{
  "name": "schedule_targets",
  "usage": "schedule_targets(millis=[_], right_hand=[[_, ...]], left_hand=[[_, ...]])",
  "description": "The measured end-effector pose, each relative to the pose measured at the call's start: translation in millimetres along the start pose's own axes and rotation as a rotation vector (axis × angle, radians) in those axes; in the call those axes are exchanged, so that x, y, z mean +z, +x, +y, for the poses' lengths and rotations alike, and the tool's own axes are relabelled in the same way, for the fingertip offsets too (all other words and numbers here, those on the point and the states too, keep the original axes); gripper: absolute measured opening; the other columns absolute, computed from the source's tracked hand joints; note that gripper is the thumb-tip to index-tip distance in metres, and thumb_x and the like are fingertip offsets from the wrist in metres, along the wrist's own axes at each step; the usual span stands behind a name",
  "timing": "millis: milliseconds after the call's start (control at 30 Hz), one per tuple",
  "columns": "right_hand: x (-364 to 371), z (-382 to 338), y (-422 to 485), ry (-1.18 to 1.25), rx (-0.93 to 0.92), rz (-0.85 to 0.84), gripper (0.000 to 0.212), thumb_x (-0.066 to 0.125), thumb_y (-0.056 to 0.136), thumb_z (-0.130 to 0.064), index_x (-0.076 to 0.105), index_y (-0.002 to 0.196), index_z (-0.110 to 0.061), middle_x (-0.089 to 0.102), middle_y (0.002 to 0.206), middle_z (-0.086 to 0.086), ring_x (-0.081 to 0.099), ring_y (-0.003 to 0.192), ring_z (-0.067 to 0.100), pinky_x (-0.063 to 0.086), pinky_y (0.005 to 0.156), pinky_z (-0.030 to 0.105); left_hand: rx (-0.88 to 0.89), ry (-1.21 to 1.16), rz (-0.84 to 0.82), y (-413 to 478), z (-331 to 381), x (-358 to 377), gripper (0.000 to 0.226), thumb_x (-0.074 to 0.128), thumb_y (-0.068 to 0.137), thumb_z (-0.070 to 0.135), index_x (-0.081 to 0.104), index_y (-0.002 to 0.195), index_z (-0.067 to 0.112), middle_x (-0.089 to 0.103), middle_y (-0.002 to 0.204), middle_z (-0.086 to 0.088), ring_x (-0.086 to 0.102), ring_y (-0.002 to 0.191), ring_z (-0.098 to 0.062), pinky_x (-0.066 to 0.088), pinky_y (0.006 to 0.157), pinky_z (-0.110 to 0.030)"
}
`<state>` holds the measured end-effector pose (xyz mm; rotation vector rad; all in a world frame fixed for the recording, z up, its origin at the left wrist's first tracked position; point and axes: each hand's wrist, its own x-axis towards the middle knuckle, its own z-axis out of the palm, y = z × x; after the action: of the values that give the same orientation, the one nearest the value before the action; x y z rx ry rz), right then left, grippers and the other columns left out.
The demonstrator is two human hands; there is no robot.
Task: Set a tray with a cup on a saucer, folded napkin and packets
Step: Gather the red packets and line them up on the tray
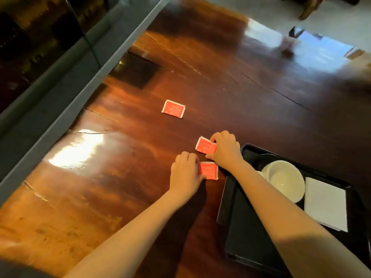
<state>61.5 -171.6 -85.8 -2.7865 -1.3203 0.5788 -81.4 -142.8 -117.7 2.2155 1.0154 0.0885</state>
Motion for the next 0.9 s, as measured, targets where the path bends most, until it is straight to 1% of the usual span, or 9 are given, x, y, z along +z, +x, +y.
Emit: schedule_targets(millis=[100, 167, 267, 333, 400, 500, 600, 733, 900], right_hand=[[1, 0, 4, 0.066, 0.017, -0.005, 0.045, 0.071, 0.078, -0.033, 0.048, 0.112, -0.016, 0.049, 0.12, 0.009, 0.044, 0.108, 0.025, 0.038, 0.085, 0.034], [4, -1, 7, 0.115, -0.002, -0.013, 0.045, 0.072, 0.077, -0.032, 0.048, 0.112, -0.016, 0.049, 0.119, 0.009, 0.044, 0.107, 0.025, 0.037, 0.083, 0.032], [8, -4, 12, 0.172, -0.027, -0.059, 0.053, 0.074, 0.075, -0.034, 0.046, 0.118, -0.018, 0.048, 0.122, 0.007, 0.043, 0.111, 0.022, 0.04, 0.089, 0.034], [11, -7, 15, 0.211, -0.028, -0.069, 0.058, 0.074, 0.074, -0.036, 0.045, 0.121, -0.02, 0.046, 0.125, 0.006, 0.042, 0.114, 0.022, 0.04, 0.089, 0.033], [14, -9, 16, 0.26, -0.014, -0.072, 0.062, 0.075, 0.073, -0.036, 0.043, 0.124, -0.021, 0.045, 0.127, 0.006, 0.041, 0.116, 0.021, 0.038, 0.088, 0.031], [17, -10, 15, 0.333, 0.014, -0.059, 0.065, 0.075, 0.073, -0.037, 0.041, 0.126, -0.022, 0.044, 0.129, 0.006, 0.042, 0.117, 0.02, 0.04, 0.091, 0.033], [20, -13, 10, 0.359, 0.012, -0.045, 0.063, 0.074, 0.075, -0.037, 0.041, 0.127, -0.023, 0.044, 0.13, 0.005, 0.043, 0.118, 0.019, 0.041, 0.093, 0.033], [21, -16, 0, 0.4, 0.016, 0.029, 0.058, 0.071, 0.078, -0.036, 0.043, 0.127, -0.024, 0.044, 0.129, 0.003, 0.044, 0.119, 0.018, 0.042, 0.094, 0.033], [24, -31, -19, 0.728, 0.091, 0.135, 0.048, 0.072, 0.076, -0.035, 0.045, 0.114, -0.023, 0.052, 0.118, 0.004, 0.055, 0.105, 0.017, 0.048, 0.084, 0.031]], left_hand=[[-0.071, -0.156, -0.001, 2, -12, -15, 0.035, 0.074, 0.074, 0.018, 0.045, 0.094, 0.019, 0.057, 0.1, -0.005, 0.053, 0.093, -0.023, 0.042, 0.071, -0.031], [-0.144, -0.233, 0.011, 5, -22, -29, 0.037, 0.072, 0.075, 0.015, 0.042, 0.094, 0.021, 0.06, 0.096, -0.004, 0.057, 0.086, -0.025, 0.046, 0.068, -0.035], [-0.214, -0.254, 0.022, 17, -37, -48, 0.03, 0.071, 0.076, 0.016, 0.048, 0.095, 0.023, 0.065, 0.096, -0.003, 0.062, 0.086, -0.025, 0.052, 0.075, -0.039], [-0.272, -0.344, 0.036, 25, -47, -57, 0.022, 0.068, 0.078, 0.011, 0.055, 0.093, 0.022, 0.066, 0.093, -0.004, 0.066, 0.082, -0.024, 0.057, 0.074, -0.042], [-0.347, -0.509, 0.03, 28, -54, -62, 0.02, 0.063, 0.08, 0.005, 0.06, 0.091, 0.021, 0.066, 0.092, -0.007, 0.067, 0.082, -0.023, 0.06, 0.068, -0.039], [-0.431, -0.765, -0.003, 28, -61, -66, 0.019, 0.058, 0.084, -0.001, 0.061, 0.086, 0.018, 0.064, 0.098, -0.018, 0.067, 0.083, -0.023, 0.06, 0.061, -0.029], [-0.438, -0.863, -0.016, 26, -65, -68, 0.017, 0.058, 0.085, -0.002, 0.061, 0.087, 0.015, 0.063, 0.098, -0.023, 0.067, 0.08, -0.022, 0.06, 0.061, -0.026], [-0.422, -0.933, -0.01, 24, -67, -67, 0.014, 0.058, 0.086, 0.001, 0.062, 0.088, 0.015, 0.066, 0.09, -0.014, 0.068, 0.078, -0.015, 0.057, 0.059, -0.023], [-0.418, -1.06, -0.014, 20, -68, -69, 0.017, 0.059, 0.084, -0.003, 0.059, 0.085, 0.014, 0.068, 0.076, -0.003, 0.069, 0.071, -0.013, 0.058, 0.061, -0.026]])
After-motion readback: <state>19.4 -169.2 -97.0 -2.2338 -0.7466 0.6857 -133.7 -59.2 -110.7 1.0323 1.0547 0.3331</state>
